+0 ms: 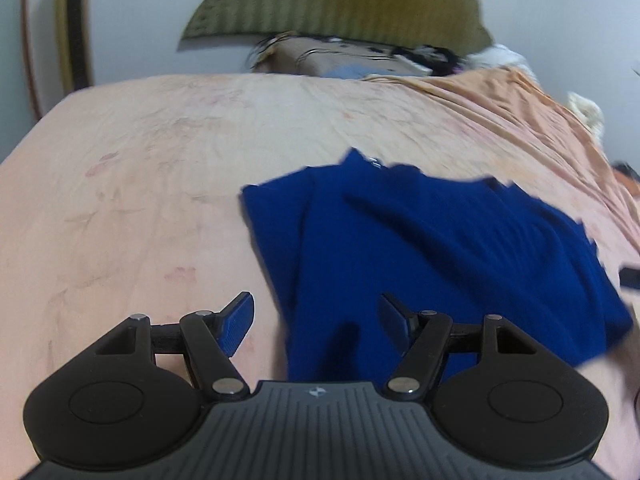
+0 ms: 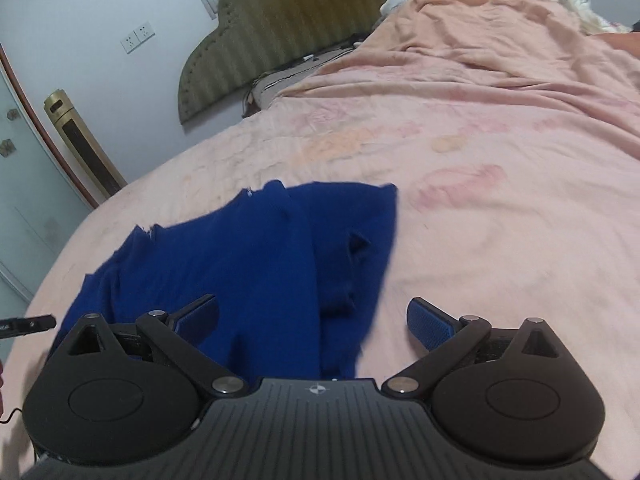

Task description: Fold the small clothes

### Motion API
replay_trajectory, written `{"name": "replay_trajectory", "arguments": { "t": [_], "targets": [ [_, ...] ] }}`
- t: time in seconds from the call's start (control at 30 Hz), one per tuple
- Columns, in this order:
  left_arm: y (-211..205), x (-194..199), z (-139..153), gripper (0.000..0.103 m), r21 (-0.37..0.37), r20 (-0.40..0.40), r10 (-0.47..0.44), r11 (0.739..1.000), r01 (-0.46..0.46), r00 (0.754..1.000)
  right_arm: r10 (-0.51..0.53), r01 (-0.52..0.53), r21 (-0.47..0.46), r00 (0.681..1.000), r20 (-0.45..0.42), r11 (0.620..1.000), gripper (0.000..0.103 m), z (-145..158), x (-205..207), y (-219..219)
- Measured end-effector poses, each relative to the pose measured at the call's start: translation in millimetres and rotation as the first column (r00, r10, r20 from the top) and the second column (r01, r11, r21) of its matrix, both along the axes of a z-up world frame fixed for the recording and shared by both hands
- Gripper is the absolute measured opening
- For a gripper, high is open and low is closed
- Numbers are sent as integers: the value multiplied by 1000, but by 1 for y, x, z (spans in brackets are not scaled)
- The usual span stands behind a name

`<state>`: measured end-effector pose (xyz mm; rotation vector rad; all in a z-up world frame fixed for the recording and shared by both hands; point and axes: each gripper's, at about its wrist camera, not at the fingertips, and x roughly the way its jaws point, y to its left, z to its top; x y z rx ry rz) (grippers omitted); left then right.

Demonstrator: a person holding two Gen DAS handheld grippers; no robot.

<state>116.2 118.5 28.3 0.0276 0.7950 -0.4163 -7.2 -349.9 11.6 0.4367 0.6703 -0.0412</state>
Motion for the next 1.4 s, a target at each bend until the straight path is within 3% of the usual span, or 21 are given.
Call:
{"name": "replay_trajectory", "arguments": {
  "t": [0.13,0.2,0.27,0.33,0.4,0.43,0.47,0.53,0.77,0.93,0.97,1.0,1.03,1.13,1.17,1.2,1.23,1.27,1.33,1.4],
  "targets": [
    [-9,-7,2,67,2,40,-55,998,55,998,66,-62,-54,996,57,997,92,8,-18,14],
    [-12,-1,-1,66,-18,19,-55,998,56,998,106,-102,-71,993,47,992,82,10,-13,23],
    [-14,3,-7,57,-10,-5,-52,999,52,999,113,-113,-100,994,4,989,61,6,-7,32],
    [-13,0,-13,55,10,-9,-42,999,42,999,92,-97,-143,995,-42,985,55,0,-7,38],
    [-12,-2,-16,39,14,-24,-45,999,45,999,87,-94,-143,995,-58,985,51,-5,-13,39],
    [-12,-1,-18,20,11,-52,-53,999,53,997,88,-96,-128,994,-64,987,38,-7,-16,39],
    [-12,0,-20,9,1,-79,-59,998,60,995,87,-95,-113,994,-71,989,22,-10,-18,38],
    [-12,-2,-21,6,-9,-100,-58,998,58,993,59,-67,-97,995,-79,993,6,-12,-22,38],
    [20,-29,-2,4,-50,-88,-77,996,72,993,6,-7,-83,1000,-9,997,5,6,-54,36],
    [23,-37,-18,6,68,-103,-95,992,102,990,25,-33,-87,996,-91,996,5,-8,-67,29],
    [23,-36,-17,7,73,-105,-101,991,109,989,33,-45,-93,992,-122,995,13,-13,-64,29],
    [24,-37,-13,7,76,-97,-105,991,112,990,27,-38,-88,991,-127,995,12,-15,-63,29],
    [25,-36,-6,9,79,-88,-104,991,111,991,18,-28,-82,993,-118,996,13,-11,-63,27],
    [24,-32,21,11,99,20,-79,992,77,997,-52,44,-173,998,-39,984,32,12,-62,27],
    [20,-27,29,16,100,51,-73,993,68,996,-61,56,-217,998,-14,975,40,22,-55,29],
    [11,-19,36,21,100,70,-64,993,57,995,-52,51,-244,999,3,968,40,28,-46,32],
    [3,-11,40,33,93,83,-61,994,53,995,-31,35,-263,999,22,964,41,34,-32,36],
    [-7,-4,44,48,79,100,-58,996,50,993,-4,13,-268,999,33,963,50,36,-19,40],
    [-29,14,43,63,67,124,-46,997,38,991,43,-30,-261,998,43,965,62,35,16,46],
    [-50,31,36,63,94,118,-25,995,14,993,39,-33,-227,999,21,973,62,23,59,44]
  ]
}}
